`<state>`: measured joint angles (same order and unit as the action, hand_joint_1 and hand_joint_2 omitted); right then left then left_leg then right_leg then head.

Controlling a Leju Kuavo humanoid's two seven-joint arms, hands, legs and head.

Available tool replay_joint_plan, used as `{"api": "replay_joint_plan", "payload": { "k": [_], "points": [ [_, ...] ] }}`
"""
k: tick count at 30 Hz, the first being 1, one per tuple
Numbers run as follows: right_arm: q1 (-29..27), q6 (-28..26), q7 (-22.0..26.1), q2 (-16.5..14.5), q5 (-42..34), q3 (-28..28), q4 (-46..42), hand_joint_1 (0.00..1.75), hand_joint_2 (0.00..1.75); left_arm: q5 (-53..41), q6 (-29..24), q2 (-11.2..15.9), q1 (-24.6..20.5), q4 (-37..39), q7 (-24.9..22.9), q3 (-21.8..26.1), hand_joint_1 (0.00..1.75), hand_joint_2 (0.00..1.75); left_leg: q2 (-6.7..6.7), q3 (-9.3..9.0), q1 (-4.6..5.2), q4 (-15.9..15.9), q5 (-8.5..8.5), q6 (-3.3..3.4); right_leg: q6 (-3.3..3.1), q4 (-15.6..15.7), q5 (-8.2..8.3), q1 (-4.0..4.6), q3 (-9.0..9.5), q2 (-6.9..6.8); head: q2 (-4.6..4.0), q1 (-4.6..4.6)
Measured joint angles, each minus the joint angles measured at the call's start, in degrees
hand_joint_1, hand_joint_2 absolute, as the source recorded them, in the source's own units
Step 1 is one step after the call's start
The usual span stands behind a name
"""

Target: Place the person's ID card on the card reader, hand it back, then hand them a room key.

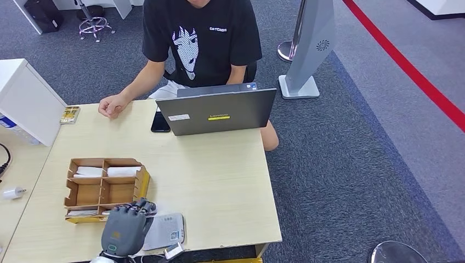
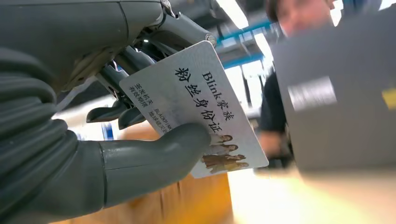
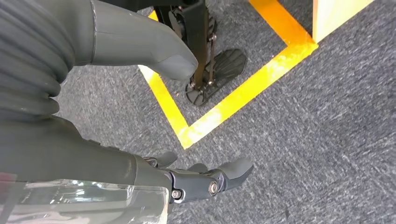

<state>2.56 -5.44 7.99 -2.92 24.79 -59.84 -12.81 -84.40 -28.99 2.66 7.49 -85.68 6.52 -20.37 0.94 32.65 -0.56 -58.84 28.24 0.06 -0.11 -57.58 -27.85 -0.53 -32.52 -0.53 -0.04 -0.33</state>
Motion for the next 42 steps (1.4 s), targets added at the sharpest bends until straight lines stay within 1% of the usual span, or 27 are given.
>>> {"api": "replay_joint_plan", "payload": {
  "k": [4, 6, 9, 13, 16, 19, 21, 24, 31, 37, 38, 41, 42],
  "points": [
    [0.0, 0.5, 0.0, 0.1, 1.0, -0.4, 0.0, 0.00, 1.75, -0.2, 2.0, 3.3, -2.3, -10.7, 0.6, 2.6, 1.75, 1.75, -0.02, -0.01, -0.01, 0.0, -0.03, -0.02, -0.01, 0.0, 0.00, 0.01, 0.00, -0.01, 0.00, 0.01],
    [0.1, 0.4, -0.5, 0.2, 1.7, -0.7, 0.0, 0.00, 1.75, -0.2, 3.7, 5.9, -4.2, -14.2, 0.7, 4.2, 1.75, 1.75, -0.02, -0.02, -0.02, 0.0, -0.05, -0.04, -0.01, 0.0, 0.01, 0.02, 0.00, -0.01, 0.00, 0.00],
    [0.1, 0.5, -1.4, 0.5, 2.8, -0.9, 0.0, 0.00, 1.75, 0.7, 6.6, 10.3, -8.3, -16.2, 1.3, 7.3, 1.75, 1.75, -0.06, -0.01, -0.05, 0.0, -0.12, -0.09, -0.03, -0.1, 0.01, 0.04, 0.00, -0.05, 0.00, -0.01],
    [0.1, 1.5, -1.5, 0.9, 4.4, -1.0, 0.0, 0.00, 1.75, 4.1, 11.8, 14.5, -15.4, -14.6, 3.2, 11.5, 1.75, 1.75, -0.08, -0.01, -0.07, 0.0, -0.20, -0.14, -0.07, -0.1, 0.06, 0.07, 0.00, -0.06, 0.00, 0.00],
    [0.2, 3.0, -1.3, 1.3, 5.7, -1.0, 0.0, 0.00, 1.75, 7.7, 15.9, 17.1, -21.6, -9.3, 4.7, 14.0, 1.75, 1.75, -0.07, -0.01, -0.07, 0.0, -0.25, -0.15, -0.13, -0.1, 0.14, 0.07, -0.01, -0.07, 0.00, -0.01],
    [0.3, 3.7, -1.1, 1.8, 6.5, -1.0, 0.0, 0.00, 1.75, 7.5, 18.0, 19.2, -27.1, -3.3, 4.9, 14.8, 1.75, 1.75, -0.06, -0.01, -0.07, 0.0, -0.28, -0.15, -0.13, -0.1, 0.17, 0.07, -0.01, -0.05, -0.01, 0.01],
    [0.4, 3.7, -1.1, 2.1, 6.8, -1.0, 0.0, 0.00, 1.75, 7.0, 18.6, 20.1, -29.5, -0.4, 4.8, 14.8, 1.75, 1.75, -0.03, 0.00, -0.06, 0.0, -0.28, -0.14, -0.12, -0.1, 0.18, 0.07, -0.01, -0.02, -0.01, 0.02],
    [0.4, 3.7, -1.1, 2.3, 6.9, -1.0, 0.0, 0.00, 1.75, 6.6, 18.8, 20.7, -31.4, 2.4, 4.5, 14.8, 1.75, 1.75, -0.01, 0.00, -0.05, 0.0, -0.28, -0.14, -0.11, -0.1, 0.19, 0.07, -0.03, 0.01, 0.00, 0.01],
    [0.5, 3.5, -1.5, 2.3, 7.3, -1.0, 0.0, 0.00, 1.75, 6.5, 19.1, 20.7, -33.7, 6.2, 3.5, 14.8, 1.75, 1.75, 0.05, 0.02, -0.06, 0.0, -0.25, -0.13, -0.11, -0.1, 0.19, 0.07, -0.07, 0.06, 0.00, 0.01],
    [0.5, 3.5, -1.5, 2.3, 7.6, -1.0, 0.0, 0.00, 1.75, 6.5, 19.1, 20.7, -34.2, 8.0, 3.4, 14.8, 1.75, 1.75, 0.13, 0.01, -0.06, 0.0, -0.25, -0.13, -0.12, -0.1, 0.19, 0.07, -0.10, 0.17, 0.00, 0.01],
    [0.5, 3.5, -1.6, 2.3, 7.6, -1.0, 0.0, 0.00, 1.75, 6.5, 19.1, 20.6, -34.2, 8.1, 3.4, 14.8, 1.34, 1.75, 0.13, 0.01, -0.06, 0.0, -0.25, -0.13, -0.12, -0.1, 0.19, 0.07, -0.11, 0.18, 0.00, 0.01],
    [0.5, 3.5, -1.6, 2.3, 7.6, -1.0, 0.0, 0.00, 1.75, 6.6, 18.7, 20.4, -34.3, 8.5, 3.3, 14.8, 0.03, 1.75, 0.14, 0.02, -0.06, 0.0, -0.24, -0.13, -0.12, -0.1, 0.19, 0.07, -0.12, 0.20, 0.00, 0.01],
    [0.5, 3.5, -1.6, 2.3, 7.6, -1.0, 0.0, 0.00, 1.75, 6.6, 18.5, 20.2, -34.3, 8.5, 3.1, 14.8, 0.00, 1.75, 0.14, 0.03, -0.06, 0.0, -0.24, -0.13, -0.12, -0.1, 0.19, 0.07, -0.12, 0.19, 0.00, 0.01]
  ]
}}
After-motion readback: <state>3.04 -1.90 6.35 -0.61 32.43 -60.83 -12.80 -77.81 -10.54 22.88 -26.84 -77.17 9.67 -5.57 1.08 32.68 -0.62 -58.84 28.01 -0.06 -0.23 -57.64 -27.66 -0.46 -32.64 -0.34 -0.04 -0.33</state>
